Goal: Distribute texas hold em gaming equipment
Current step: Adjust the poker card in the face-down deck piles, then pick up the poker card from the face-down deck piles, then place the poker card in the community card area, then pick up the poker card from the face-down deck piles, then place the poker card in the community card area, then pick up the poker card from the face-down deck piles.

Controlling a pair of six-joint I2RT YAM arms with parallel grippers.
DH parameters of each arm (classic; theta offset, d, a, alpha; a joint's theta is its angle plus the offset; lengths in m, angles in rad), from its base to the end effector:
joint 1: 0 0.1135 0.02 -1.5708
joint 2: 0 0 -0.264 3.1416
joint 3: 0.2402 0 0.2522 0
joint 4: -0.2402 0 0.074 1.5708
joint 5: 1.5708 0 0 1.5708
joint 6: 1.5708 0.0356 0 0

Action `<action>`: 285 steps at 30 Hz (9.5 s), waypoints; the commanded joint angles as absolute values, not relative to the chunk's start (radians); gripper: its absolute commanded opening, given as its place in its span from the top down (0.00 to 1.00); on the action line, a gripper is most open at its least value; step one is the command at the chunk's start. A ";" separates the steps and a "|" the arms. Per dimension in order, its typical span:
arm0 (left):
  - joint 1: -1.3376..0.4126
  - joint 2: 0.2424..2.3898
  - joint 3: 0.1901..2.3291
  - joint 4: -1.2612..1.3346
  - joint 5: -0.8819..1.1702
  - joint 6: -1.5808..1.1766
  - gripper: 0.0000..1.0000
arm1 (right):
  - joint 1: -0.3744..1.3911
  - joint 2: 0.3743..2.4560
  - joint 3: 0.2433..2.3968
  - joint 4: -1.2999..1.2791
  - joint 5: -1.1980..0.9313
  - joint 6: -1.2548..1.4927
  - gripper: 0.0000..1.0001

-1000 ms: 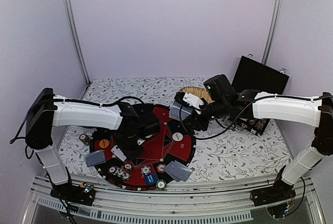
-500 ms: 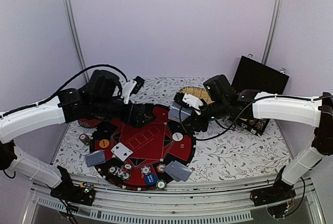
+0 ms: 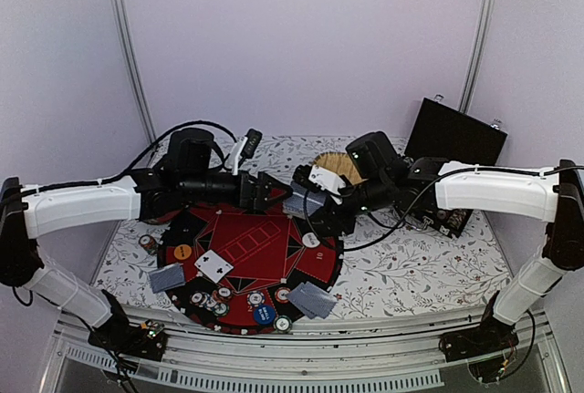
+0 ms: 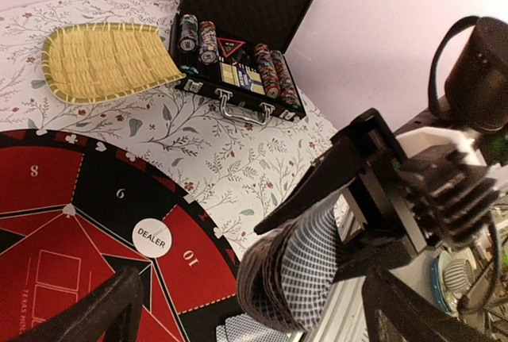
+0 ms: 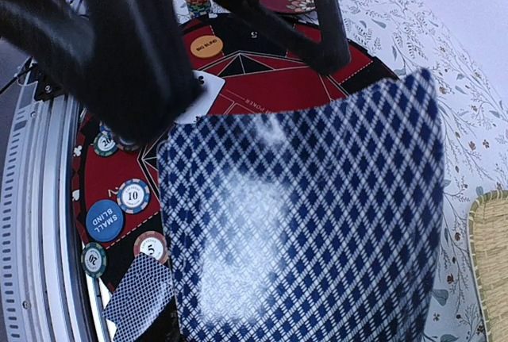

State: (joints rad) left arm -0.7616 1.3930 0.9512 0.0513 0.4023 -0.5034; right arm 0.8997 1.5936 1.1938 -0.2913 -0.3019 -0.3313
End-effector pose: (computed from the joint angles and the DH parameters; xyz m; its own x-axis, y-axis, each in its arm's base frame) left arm 0.2213 -0.2303 0.2822 -0.6740 0.0294 -0.7381 0.6529 0.4912 -0.5766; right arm 0.2145 0.2871 0.2685 -0.0853 -0.6068 -0.7903 -0.9707 0.2294 -0.0714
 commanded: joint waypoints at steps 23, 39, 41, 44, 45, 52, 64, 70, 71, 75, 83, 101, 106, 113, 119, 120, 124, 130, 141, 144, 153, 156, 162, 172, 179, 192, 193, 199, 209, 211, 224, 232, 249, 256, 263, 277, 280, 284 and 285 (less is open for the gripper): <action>-0.751 1.393 0.957 0.054 0.451 -0.459 0.23 | 0.910 1.596 1.242 -0.283 -0.298 -0.343 0.56; -0.728 1.415 0.986 0.042 0.520 -0.444 1.00 | 0.908 1.608 1.256 -0.292 -0.286 -0.347 0.56; -0.729 1.394 0.980 0.041 0.523 -0.441 1.00 | 0.909 1.605 1.249 -0.289 -0.282 -0.347 0.56; -0.729 1.345 0.957 0.044 0.510 -0.437 1.00 | 0.904 1.595 1.223 -0.273 -0.270 -0.347 0.56; -0.728 1.329 0.951 0.046 0.507 -0.435 1.00 | 0.900 1.592 1.219 -0.269 -0.269 -0.346 0.56; -0.728 1.259 0.955 0.006 0.514 -0.412 1.00 | 0.857 1.594 1.181 -0.264 -0.254 -0.331 0.57; -0.692 1.171 1.115 -0.605 -0.261 -0.287 1.00 | 0.803 1.581 1.152 -0.262 -0.224 -0.316 0.57; -0.743 1.396 1.113 -0.720 -0.545 -0.334 1.00 | 0.802 1.561 1.154 -0.270 -0.232 -0.319 0.57; -0.766 1.433 1.119 -0.721 -0.584 -0.332 1.00 | 0.803 1.558 1.153 -0.272 -0.231 -0.319 0.57; -0.860 1.589 1.160 -0.723 -0.741 -0.314 1.00 | 0.803 1.549 1.152 -0.283 -0.224 -0.320 0.57; -0.939 1.825 1.204 -0.868 -0.804 -0.358 1.00 | 0.802 1.527 1.143 -0.285 -0.211 -0.322 0.57; -0.971 1.773 1.065 -0.614 -0.425 -0.289 1.00 | 0.793 1.506 1.127 -0.285 -0.204 -0.334 0.57; -0.972 1.780 1.070 -0.614 -0.383 -0.300 1.00 | 0.793 1.508 1.127 -0.286 -0.207 -0.333 0.57; -0.972 1.775 1.061 -0.655 -0.337 -0.331 1.00 | 0.793 1.506 1.126 -0.285 -0.207 -0.334 0.57; -0.974 1.766 1.065 -0.680 -0.322 -0.330 0.83 | 0.792 1.509 1.131 -0.284 -0.213 -0.332 0.57; -0.973 1.764 1.065 -0.682 -0.321 -0.326 0.77 | 0.792 1.508 1.130 -0.284 -0.214 -0.331 0.57; -0.973 1.749 1.066 -0.686 -0.336 -0.321 0.65 | 0.793 1.506 1.130 -0.286 -0.213 -0.331 0.57; -0.972 1.713 1.070 -0.691 -0.359 -0.322 0.63 | 0.792 1.500 1.131 -0.288 -0.211 -0.331 0.57; -0.898 1.392 1.014 -0.423 -0.109 -0.289 0.43 | 0.793 1.502 1.142 -0.298 -0.239 -0.328 0.57; -0.865 1.333 1.001 -0.260 0.048 -0.304 0.23 | 0.801 1.521 1.162 -0.302 -0.255 -0.319 0.57; -0.831 1.338 1.024 -0.028 0.277 -0.367 0.02 | 0.901 1.571 1.202 -0.260 -0.313 -0.325 0.56; -0.829 1.379 1.043 -0.060 0.277 -0.360 0.07 | 0.912 1.591 1.203 -0.256 -0.323 -0.322 0.56; -0.828 1.418 1.061 -0.094 0.275 -0.333 0.27 | 0.918 1.616 1.253 -0.256 -0.330 -0.319 0.56; -0.800 1.360 1.016 -0.091 0.225 -0.342 0.65 | 0.919 1.598 1.231 -0.254 -0.309 -0.326 0.56; -0.799 1.342 1.016 -0.088 0.284 -0.340 0.84 | 0.918 1.591 1.228 -0.252 -0.308 -0.325 0.56; -0.776 1.137 0.993 -0.128 0.296 -0.328 1.00 | 0.857 1.564 1.170 -0.242 -0.270 -0.309 0.57; -0.766 1.116 0.998 -0.144 0.274 -0.328 1.00 | 0.848 1.562 1.168 -0.242 -0.263 -0.305 0.57; -0.739 1.141 1.074 -0.437 -0.230 -0.307 1.00 | 0.816 1.538 1.149 -0.262 -0.232 -0.297 0.57; -0.849 1.635 1.204 -0.685 -0.760 -0.299 1.00 | 0.812 1.474 1.128 -0.287 -0.202 -0.313 0.57; -0.879 1.729 1.243 -0.684 -0.812 -0.283 1.00 | 0.810 1.467 1.124 -0.290 -0.203 -0.316 0.57; -0.949 1.934 1.253 -0.606 -0.610 -0.255 1.00 | 0.806 1.418 1.100 -0.314 -0.179 -0.322 0.56; -0.957 1.927 1.231 -0.541 -0.461 -0.266 1.00 | 0.800 1.401 1.086 -0.313 -0.175 -0.322 0.56; -0.960 1.902 1.232 -0.586 -0.356 -0.312 0.61 | 0.798 1.388 1.078 -0.311 -0.178 -0.322 0.56; -0.960 1.769 1.233 -0.606 -0.236 -0.297 0.53 | 0.795 1.392 1.081 -0.314 -0.183 -0.325 0.56; -0.931 1.525 1.215 -0.546 -0.153 -0.286 0.31 | 0.796 1.408 1.092 -0.316 -0.203 -0.328 0.56; -0.869 1.412 1.139 -0.042 0.236 -0.360 0.06 | 0.858 1.477 1.151 -0.279 -0.285 -0.330 0.56; -0.865 1.445 1.151 -0.069 0.234 -0.352 0.07 | 0.867 1.496 1.166 -0.262 -0.301 -0.328 0.56; -0.862 1.480 1.176 -0.114 0.153 -0.343 0.11 | 0.888 1.525 1.189 -0.255 -0.311 -0.328 0.56; -0.861 1.490 1.186 -0.122 0.147 -0.342 0.12 | 0.892 1.529 1.192 -0.254 -0.311 -0.330 0.56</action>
State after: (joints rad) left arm -0.8742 1.4612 1.1362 -0.0845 0.1982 -0.3500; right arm 0.8745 1.5047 1.1481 -0.2947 -0.2840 -0.3252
